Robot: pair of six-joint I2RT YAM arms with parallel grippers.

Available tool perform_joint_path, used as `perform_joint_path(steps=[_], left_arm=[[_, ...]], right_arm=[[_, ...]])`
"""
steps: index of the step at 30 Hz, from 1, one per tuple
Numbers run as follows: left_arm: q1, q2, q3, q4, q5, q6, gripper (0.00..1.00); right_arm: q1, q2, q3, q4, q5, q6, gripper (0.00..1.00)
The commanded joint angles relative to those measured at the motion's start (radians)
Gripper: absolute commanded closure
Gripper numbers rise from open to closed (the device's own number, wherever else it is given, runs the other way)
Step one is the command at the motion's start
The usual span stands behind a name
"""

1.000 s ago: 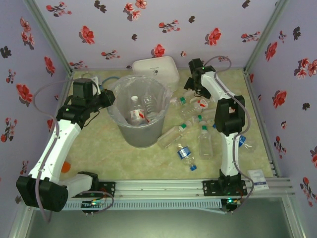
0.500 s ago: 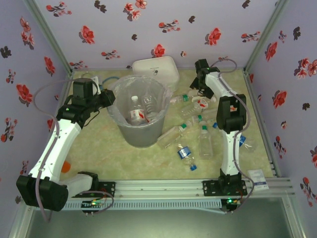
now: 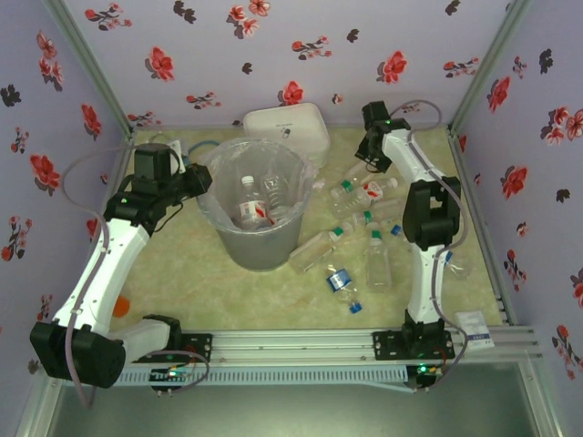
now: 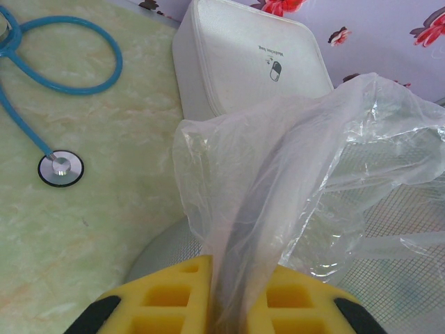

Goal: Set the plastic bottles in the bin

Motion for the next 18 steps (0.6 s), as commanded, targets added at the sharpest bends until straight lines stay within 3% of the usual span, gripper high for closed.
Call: perform_joint_path(steps=[1, 5, 9, 12, 18], left_arm=[[-0.007, 0.007, -0.026, -0.04, 0.01, 0.036, 0.9], [-0.008, 0.014, -0.028, -0.026, 0.012, 0.031, 0.89], [-0.008, 0.021, -0.029, -0.018, 0.014, 0.032, 0.89], [-0.008, 0.022, -0.025, -0.026, 0.017, 0.036, 0.89], [-0.008, 0.004, -0.037, -0.036, 0.015, 0.04, 0.88]], right_arm=[[-0.007, -0.109, -0.015, -0.027, 0.029, -0.034, 0.49], [-0.009, -0.169, -0.048, -0.016, 0.04, -0.066, 0.44], [-0.018, -0.133, -0.05, -0.036, 0.026, -0.093, 0.17], [-0.02, -0.069, -0.024, -0.056, 0.01, -0.095, 0.02], [-0.037, 0.047, 0.011, -0.018, -0.035, -0.061, 0.01]])
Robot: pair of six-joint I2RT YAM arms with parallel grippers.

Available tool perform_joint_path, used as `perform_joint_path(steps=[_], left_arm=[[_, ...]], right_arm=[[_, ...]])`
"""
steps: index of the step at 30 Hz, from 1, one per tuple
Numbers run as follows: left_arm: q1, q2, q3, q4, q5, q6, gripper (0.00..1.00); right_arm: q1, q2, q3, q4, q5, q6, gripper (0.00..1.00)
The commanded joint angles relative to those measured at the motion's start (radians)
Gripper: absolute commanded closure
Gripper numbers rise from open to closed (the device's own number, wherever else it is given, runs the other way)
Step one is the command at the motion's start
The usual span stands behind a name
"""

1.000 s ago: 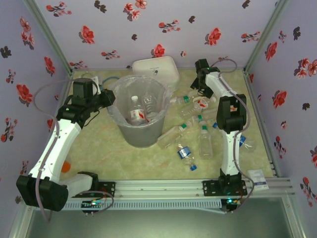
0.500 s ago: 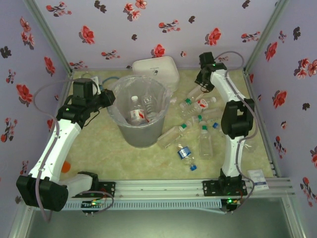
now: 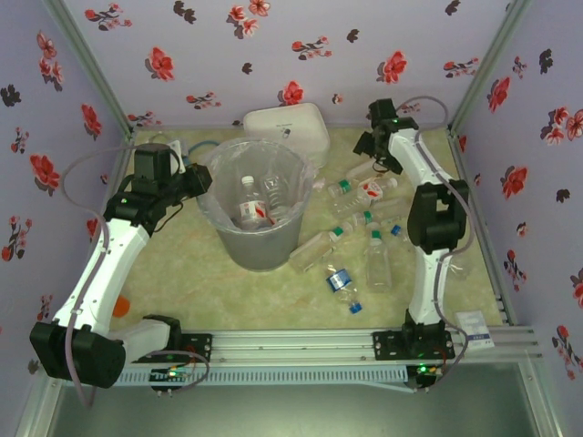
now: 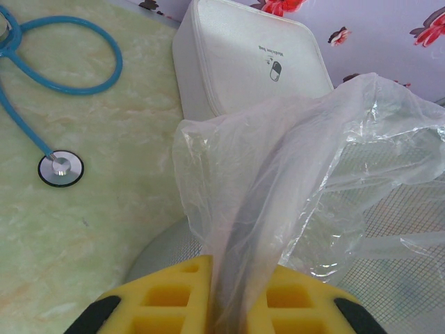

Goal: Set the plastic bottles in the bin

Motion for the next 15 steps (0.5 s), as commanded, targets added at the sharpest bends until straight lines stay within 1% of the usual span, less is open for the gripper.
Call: perform_joint_path(steps=[1, 6, 9, 15], left_arm=[[-0.008, 0.005, -0.036, -0.037, 0.015, 0.04, 0.88], [-0.007, 0.003, -0.041, -0.033, 0.014, 0.035, 0.88], [-0.007, 0.004, -0.038, -0.036, 0.014, 0.038, 0.89], [-0.008, 0.006, -0.041, -0.034, 0.013, 0.037, 0.89]], right_arm=[[-0.015, 0.068, 0.056, -0.017, -0.036, 0.021, 0.01], [-0.027, 0.139, 0.099, -0.013, -0.028, 0.041, 0.01], [-0.043, 0.166, 0.115, -0.004, -0.04, 0.054, 0.03], [-0.061, 0.175, 0.115, 0.016, -0.057, 0.055, 0.17]])
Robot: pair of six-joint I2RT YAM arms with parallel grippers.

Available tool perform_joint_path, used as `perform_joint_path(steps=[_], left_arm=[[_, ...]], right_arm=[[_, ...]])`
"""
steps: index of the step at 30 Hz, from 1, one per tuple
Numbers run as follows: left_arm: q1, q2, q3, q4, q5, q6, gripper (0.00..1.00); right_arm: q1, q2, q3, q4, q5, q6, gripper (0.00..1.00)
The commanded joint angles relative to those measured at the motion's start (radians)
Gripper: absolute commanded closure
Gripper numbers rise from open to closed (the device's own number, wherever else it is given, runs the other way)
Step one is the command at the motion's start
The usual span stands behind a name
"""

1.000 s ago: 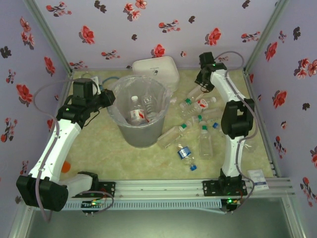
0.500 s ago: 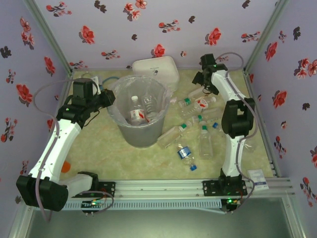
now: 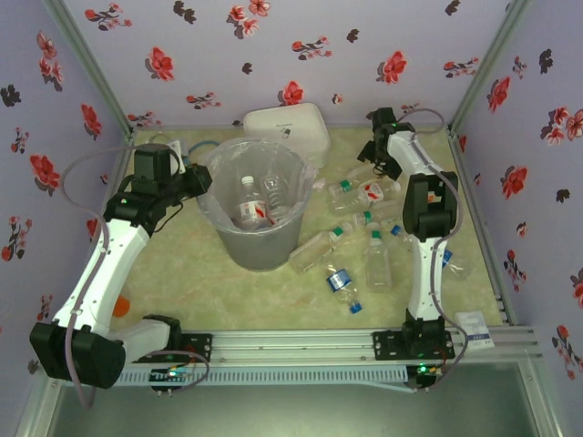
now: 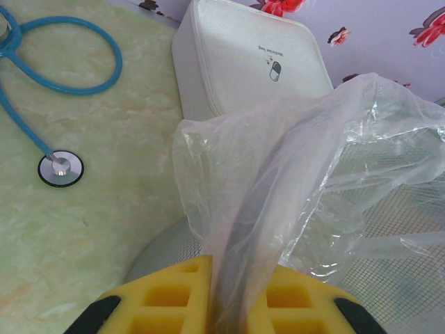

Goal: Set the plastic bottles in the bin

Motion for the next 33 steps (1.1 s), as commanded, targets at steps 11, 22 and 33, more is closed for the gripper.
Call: perform_joint_path(steps=[11, 22, 33], left_arm=[[-0.007, 0.008, -0.037, -0.029, 0.015, 0.037, 0.89], [-0.008, 0.019, -0.029, -0.029, 0.016, 0.037, 0.89], [-0.008, 0.008, -0.036, -0.037, 0.011, 0.04, 0.89]], right_arm=[[-0.013, -0.012, 0.018, 0.006, -0.061, 0.011, 0.22], [-0.011, 0.038, -0.021, 0.073, -0.139, 0.07, 0.06], [-0.015, 0.054, 0.093, 0.026, -0.141, 0.063, 0.28]])
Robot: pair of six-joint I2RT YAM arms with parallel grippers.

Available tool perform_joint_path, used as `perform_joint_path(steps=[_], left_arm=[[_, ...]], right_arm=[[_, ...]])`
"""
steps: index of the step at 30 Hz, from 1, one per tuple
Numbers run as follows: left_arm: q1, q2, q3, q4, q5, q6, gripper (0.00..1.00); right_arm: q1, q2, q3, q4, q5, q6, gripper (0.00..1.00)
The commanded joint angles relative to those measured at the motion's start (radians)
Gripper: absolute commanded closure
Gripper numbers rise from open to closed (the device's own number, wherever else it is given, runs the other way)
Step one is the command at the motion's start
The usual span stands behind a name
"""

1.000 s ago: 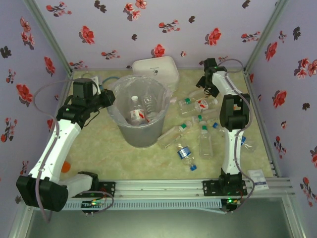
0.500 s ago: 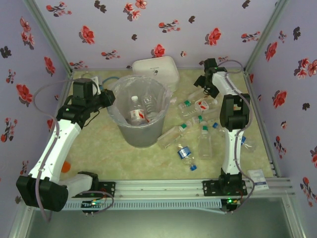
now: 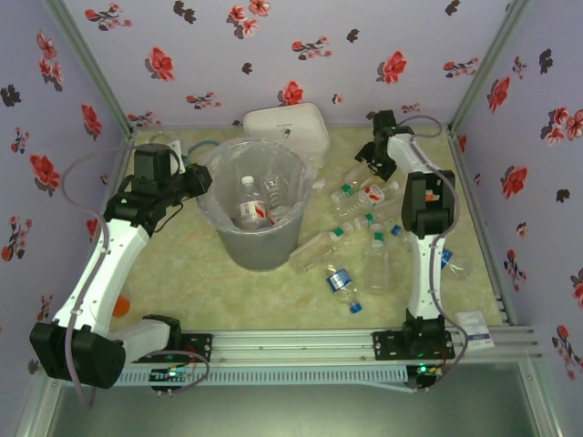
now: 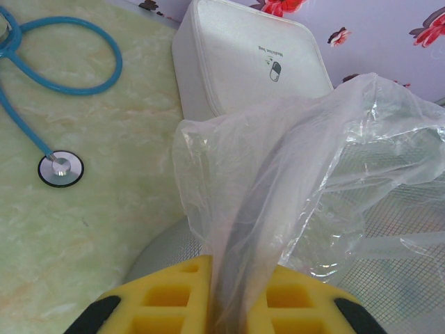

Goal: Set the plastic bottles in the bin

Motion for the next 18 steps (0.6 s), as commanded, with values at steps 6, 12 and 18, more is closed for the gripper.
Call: perform_joint_path(steps=[6, 12, 18], left_arm=[[-0.006, 0.009, -0.03, -0.043, 0.009, 0.043, 0.89], [-0.008, 0.011, -0.027, -0.043, 0.01, 0.035, 0.88], [-0.007, 0.015, -0.027, -0.043, 0.009, 0.032, 0.89]], right_arm=[[-0.009, -0.068, 0.162, -0.083, 0.024, -0.044, 0.37], [-0.008, -0.206, 0.21, -0.11, 0.024, -0.118, 0.39], [-0.005, -0.414, 0.209, -0.119, -0.026, -0.213, 0.47]])
